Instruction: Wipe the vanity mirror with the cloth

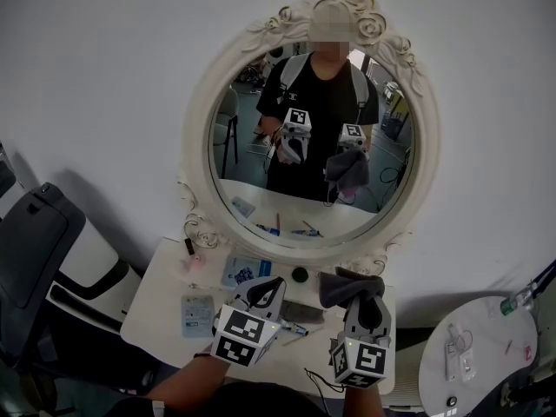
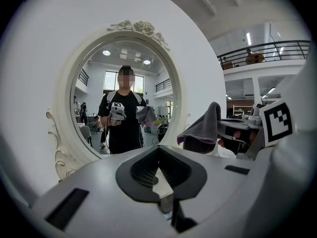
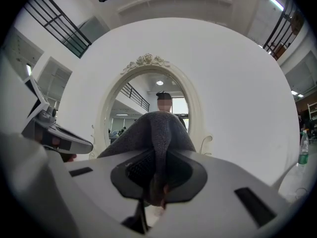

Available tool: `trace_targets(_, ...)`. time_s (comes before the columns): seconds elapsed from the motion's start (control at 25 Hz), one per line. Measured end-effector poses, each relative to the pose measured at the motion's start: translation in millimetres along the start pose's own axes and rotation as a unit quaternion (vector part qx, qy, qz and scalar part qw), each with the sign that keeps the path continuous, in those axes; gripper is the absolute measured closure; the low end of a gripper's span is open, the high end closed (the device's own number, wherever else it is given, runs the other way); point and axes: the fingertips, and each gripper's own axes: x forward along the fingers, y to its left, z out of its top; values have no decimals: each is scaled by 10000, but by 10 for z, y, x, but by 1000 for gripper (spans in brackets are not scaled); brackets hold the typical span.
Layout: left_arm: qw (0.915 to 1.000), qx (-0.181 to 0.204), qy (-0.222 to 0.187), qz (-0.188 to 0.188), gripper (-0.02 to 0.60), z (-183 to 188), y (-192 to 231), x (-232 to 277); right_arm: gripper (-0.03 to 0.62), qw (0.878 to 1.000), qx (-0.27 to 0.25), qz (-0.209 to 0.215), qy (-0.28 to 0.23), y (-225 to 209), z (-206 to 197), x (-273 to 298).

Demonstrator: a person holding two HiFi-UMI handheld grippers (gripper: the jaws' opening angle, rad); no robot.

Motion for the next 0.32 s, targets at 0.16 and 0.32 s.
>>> trace_targets(0.16, 10000, -15, 5, 27, 575, 2, 45, 26, 549, 9997, -242, -10, -14, -49, 5, 59)
trace_targets(0.32, 10000, -46, -18, 78, 575, 7, 103, 58, 549, 10000, -11, -83, 41, -115, 22, 98)
